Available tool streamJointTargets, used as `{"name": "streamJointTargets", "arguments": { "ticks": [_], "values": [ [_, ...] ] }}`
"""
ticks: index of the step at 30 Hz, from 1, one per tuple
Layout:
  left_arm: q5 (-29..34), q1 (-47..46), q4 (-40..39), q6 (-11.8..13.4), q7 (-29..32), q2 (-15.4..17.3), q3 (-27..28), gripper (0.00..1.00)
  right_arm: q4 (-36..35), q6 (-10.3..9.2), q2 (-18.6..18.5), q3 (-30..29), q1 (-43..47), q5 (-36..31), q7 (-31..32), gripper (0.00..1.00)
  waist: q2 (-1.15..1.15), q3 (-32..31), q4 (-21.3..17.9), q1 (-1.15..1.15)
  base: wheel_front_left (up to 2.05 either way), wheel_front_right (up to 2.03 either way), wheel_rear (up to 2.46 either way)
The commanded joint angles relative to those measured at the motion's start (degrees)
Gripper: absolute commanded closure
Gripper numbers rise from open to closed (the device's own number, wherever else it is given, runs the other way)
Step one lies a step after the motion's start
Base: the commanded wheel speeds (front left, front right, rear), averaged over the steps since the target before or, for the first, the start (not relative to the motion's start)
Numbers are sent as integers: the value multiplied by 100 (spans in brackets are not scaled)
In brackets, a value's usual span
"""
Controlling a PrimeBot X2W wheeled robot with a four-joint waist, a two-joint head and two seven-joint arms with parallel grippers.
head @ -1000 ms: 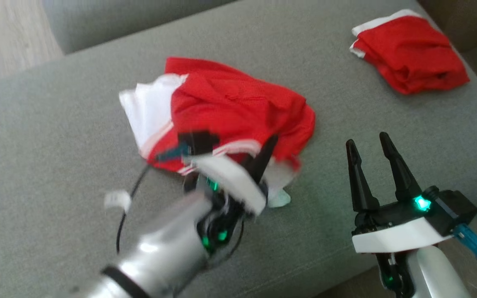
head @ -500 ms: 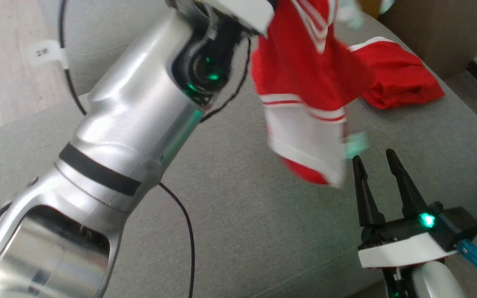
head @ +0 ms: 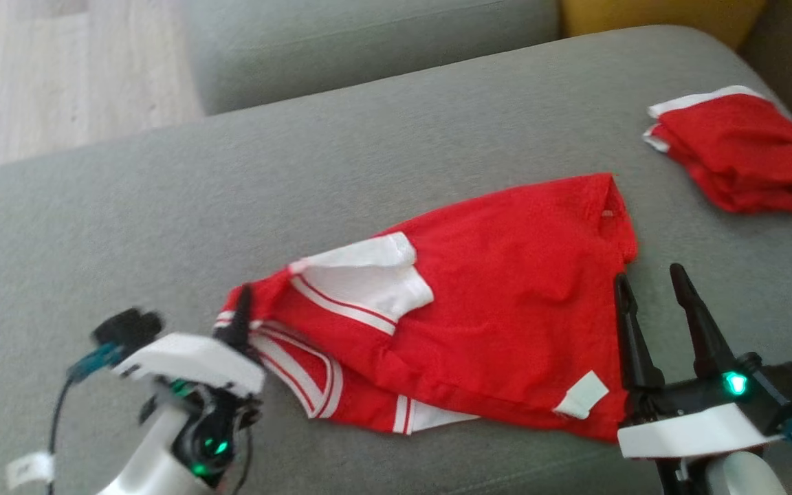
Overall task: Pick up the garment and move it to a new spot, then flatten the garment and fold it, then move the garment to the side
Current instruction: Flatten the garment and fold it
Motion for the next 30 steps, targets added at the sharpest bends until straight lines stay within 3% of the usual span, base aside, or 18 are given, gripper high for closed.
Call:
{"name": "streamJointTargets", "arguments": {
  "ticks": [1,8,9,10,11,22,30],
  "values": [
    [182,-218,-243,-15,-37,153,543,100,-224,39,-111,113,-145,-45,-32,0,0,136,200,0,0,0,0],
    [838,44,-304,-8,-37,270,1129,100,-226,39,-165,128,-192,-56,-32,0,0,239,395,0,0,0,0],
    [951,45,-304,-8,-37,249,1178,91,-221,39,-171,139,-201,-58,-32,0,0,245,410,0,0,0,0],
    [1107,35,-309,6,-37,239,1211,60,-216,39,-176,145,-207,-58,-32,0,0,248,425,0,0,0,0],
    [1275,29,-326,43,-37,223,1271,0,-212,39,-181,148,-210,-56,-32,0,0,249,437,0,0,0,0],
    [3447,968,-1239,636,-37,-111,2314,0,-142,39,-156,184,-92,-46,-32,0,0,30,506,0,0,0,0],
    [3816,1621,-1292,740,-37,-235,2506,0,-147,39,-142,208,-26,-28,-32,0,0,-101,525,0,0,0,0]
  ]
}}
